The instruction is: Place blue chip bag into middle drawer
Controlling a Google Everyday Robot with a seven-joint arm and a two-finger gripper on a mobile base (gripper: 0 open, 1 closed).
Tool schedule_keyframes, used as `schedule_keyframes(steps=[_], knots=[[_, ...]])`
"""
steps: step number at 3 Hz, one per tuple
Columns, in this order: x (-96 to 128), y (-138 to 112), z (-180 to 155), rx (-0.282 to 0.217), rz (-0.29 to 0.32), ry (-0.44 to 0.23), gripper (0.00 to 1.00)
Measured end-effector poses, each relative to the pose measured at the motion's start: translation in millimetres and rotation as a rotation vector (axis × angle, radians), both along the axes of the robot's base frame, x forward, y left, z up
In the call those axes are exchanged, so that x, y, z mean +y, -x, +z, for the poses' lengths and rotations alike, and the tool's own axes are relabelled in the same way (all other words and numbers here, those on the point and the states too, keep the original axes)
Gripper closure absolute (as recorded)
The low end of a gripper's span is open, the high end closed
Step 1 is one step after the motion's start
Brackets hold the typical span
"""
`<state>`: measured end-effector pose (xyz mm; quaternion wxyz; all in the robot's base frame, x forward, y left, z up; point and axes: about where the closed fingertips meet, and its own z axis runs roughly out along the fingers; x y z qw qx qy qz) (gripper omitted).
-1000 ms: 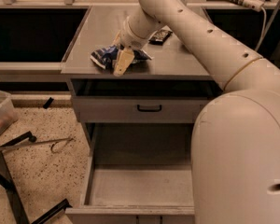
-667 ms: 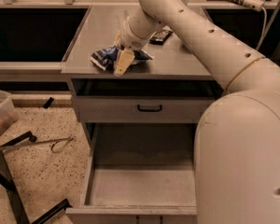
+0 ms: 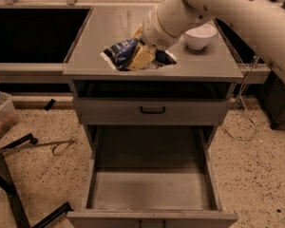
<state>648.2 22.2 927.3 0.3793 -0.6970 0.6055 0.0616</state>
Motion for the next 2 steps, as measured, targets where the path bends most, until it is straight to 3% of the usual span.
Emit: schedule_keyframes(steps=[1,2], knots=[[-43.9,26.4,-18.9,0.033,-0.056,0.042,1.0],[-43.7,26.1,-20.0,0.034,-0.056,0.042,1.0]])
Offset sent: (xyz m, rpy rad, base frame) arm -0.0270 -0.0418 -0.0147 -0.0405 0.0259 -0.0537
